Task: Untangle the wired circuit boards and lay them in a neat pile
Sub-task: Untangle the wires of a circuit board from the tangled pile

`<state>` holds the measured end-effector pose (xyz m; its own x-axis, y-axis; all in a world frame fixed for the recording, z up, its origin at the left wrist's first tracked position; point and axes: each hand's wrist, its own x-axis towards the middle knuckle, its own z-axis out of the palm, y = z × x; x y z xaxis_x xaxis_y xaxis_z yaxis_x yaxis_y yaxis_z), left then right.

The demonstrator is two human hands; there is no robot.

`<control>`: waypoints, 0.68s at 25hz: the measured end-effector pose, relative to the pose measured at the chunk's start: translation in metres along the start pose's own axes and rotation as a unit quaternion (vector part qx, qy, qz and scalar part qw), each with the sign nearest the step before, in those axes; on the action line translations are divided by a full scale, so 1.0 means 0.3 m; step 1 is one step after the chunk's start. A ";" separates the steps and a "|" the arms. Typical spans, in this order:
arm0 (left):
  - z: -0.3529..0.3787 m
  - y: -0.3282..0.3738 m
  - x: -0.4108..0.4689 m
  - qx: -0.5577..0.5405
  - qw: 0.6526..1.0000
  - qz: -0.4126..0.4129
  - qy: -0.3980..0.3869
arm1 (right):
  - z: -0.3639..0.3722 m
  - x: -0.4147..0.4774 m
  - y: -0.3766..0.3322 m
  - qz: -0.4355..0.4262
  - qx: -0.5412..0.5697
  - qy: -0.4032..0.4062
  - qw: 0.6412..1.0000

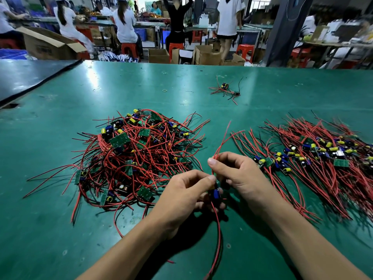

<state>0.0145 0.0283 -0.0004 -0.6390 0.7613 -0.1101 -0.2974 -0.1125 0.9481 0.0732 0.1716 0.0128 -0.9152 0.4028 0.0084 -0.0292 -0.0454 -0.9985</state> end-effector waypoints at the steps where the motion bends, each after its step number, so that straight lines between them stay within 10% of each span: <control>1: 0.001 -0.003 0.000 0.003 1.000 0.004 0.002 | 0.005 -0.004 0.004 0.013 0.009 -0.010 1.000; 8: 0.011 -0.016 0.001 0.065 0.997 0.023 0.020 | -0.003 -0.015 0.020 0.070 -0.018 -0.081 0.994; 17: 0.013 0.006 -0.011 0.124 0.992 -0.009 -0.034 | -0.071 0.042 0.045 -0.011 -0.100 0.103 0.989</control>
<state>0.0189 0.0281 0.0028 -0.5841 0.8035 -0.1148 -0.1193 0.0549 0.9913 0.0700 0.1955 -0.0018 -0.8128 0.5812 0.0407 0.0504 0.1398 -0.9889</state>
